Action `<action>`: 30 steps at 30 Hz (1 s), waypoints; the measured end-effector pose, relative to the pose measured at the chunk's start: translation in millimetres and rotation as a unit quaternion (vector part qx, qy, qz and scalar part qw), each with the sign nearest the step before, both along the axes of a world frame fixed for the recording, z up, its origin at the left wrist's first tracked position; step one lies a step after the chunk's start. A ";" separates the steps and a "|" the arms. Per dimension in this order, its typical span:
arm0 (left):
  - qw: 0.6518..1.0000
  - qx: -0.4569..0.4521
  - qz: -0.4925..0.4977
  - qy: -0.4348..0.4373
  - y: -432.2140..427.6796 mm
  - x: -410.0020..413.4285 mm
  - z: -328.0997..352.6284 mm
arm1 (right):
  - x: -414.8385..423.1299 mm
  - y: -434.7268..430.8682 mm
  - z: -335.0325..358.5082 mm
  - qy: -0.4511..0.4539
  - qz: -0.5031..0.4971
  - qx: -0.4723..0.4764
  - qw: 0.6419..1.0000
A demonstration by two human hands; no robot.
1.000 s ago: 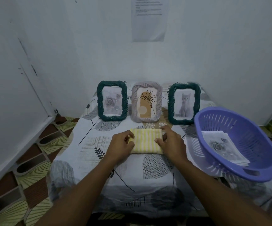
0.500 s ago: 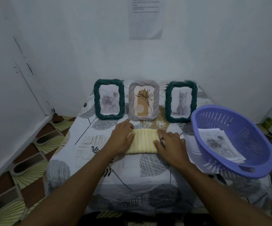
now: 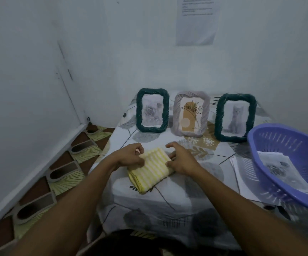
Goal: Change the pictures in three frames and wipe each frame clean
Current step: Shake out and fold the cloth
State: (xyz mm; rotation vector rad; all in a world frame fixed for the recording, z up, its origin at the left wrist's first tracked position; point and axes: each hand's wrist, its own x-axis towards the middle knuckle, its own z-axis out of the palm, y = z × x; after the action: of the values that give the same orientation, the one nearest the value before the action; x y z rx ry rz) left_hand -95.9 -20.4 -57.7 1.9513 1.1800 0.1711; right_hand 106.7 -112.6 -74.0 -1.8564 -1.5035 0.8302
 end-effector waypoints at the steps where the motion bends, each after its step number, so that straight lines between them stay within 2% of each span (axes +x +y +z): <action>1: 1.000 0.004 0.019 -0.017 -0.1 -13.0 -0.9 | -11.6 10.3 0.5 0.002 0.003 0.016 1.000; 3: 0.997 0.039 0.057 -0.038 1.2 -33.4 -5.0 | -32.7 31.6 4.0 0.024 -0.010 0.059 0.998; 6: 0.988 0.123 0.097 0.002 2.4 -53.5 -16.0 | -58.2 58.2 5.7 0.047 -0.033 0.108 0.992; 8: 0.978 0.170 0.117 0.017 0.9 -58.1 -23.3 | -69.8 62.8 -3.4 0.018 -0.044 0.117 0.992; 11: 0.963 0.246 0.109 -0.020 0.5 -56.3 -29.3 | -78.7 47.5 -20.9 -0.044 -0.096 0.148 0.983; 13: 0.962 0.259 0.074 -0.036 1.9 -53.0 -33.9 | -80.0 35.0 -26.4 -0.056 -0.132 0.160 0.977; 15: 0.961 0.265 0.064 -0.051 -0.1 -50.1 -39.6 | -80.7 27.6 -28.7 -0.055 -0.122 0.146 0.980; 19: 0.939 0.294 0.137 -0.118 0.4 -49.0 -41.8 | -84.8 35.5 -25.8 -0.034 -0.071 0.155 0.985; 22: 0.940 0.304 0.139 -0.072 4.7 -52.7 -43.2 | -88.1 39.4 -25.3 -0.069 -0.053 0.147 0.985; 26: 0.932 0.348 0.070 0.075 -1.8 -53.7 -56.7 | -93.1 23.7 -42.9 -0.250 -0.014 0.142 0.958; 30: 0.926 0.349 0.060 0.126 -7.6 -52.2 -48.3 | -89.9 22.6 -38.8 -0.245 0.008 0.123 0.962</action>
State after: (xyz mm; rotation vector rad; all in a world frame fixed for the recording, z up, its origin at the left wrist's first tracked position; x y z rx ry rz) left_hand -148.1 -28.0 -106.0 2.5742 1.5537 0.4681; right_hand 16.8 -89.9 -112.7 -1.9432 -1.8213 0.1702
